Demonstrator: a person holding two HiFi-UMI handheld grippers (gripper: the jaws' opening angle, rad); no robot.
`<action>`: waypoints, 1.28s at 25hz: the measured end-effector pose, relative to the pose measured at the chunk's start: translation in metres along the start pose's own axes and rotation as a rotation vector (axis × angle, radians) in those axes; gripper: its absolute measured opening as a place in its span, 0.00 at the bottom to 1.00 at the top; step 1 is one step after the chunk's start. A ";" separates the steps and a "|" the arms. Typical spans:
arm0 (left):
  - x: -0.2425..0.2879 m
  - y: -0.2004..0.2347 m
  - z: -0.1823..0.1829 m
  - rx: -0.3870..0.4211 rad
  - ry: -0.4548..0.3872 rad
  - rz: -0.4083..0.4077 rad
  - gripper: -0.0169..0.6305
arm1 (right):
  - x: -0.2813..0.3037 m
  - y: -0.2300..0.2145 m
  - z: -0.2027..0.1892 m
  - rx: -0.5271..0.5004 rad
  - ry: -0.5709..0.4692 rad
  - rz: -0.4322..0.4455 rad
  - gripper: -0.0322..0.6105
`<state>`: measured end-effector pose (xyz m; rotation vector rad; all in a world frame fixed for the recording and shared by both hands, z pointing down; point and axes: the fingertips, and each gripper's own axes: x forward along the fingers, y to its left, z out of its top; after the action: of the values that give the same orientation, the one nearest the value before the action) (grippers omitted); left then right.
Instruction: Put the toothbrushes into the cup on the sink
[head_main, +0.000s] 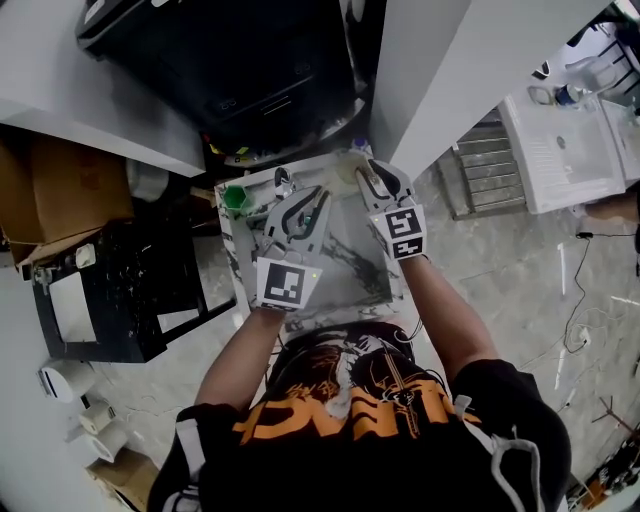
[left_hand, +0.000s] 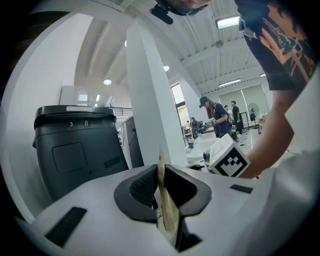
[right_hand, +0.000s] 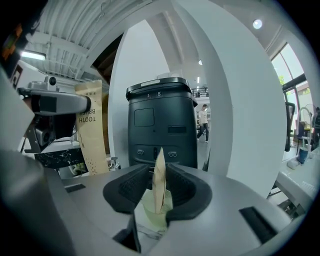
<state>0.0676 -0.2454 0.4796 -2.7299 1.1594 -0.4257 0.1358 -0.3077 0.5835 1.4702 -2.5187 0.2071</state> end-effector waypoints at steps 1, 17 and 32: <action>-0.002 0.001 0.001 0.002 -0.001 0.002 0.12 | 0.000 0.001 -0.001 0.002 0.002 0.004 0.28; -0.049 0.015 0.028 0.003 -0.112 0.036 0.12 | -0.055 0.053 0.067 -0.045 -0.088 0.076 0.41; -0.117 0.021 0.073 -0.010 -0.237 0.073 0.12 | -0.108 0.142 0.156 -0.112 -0.243 0.196 0.07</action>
<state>-0.0013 -0.1744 0.3820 -2.6465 1.1944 -0.0834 0.0457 -0.1829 0.4028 1.2740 -2.8165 -0.0876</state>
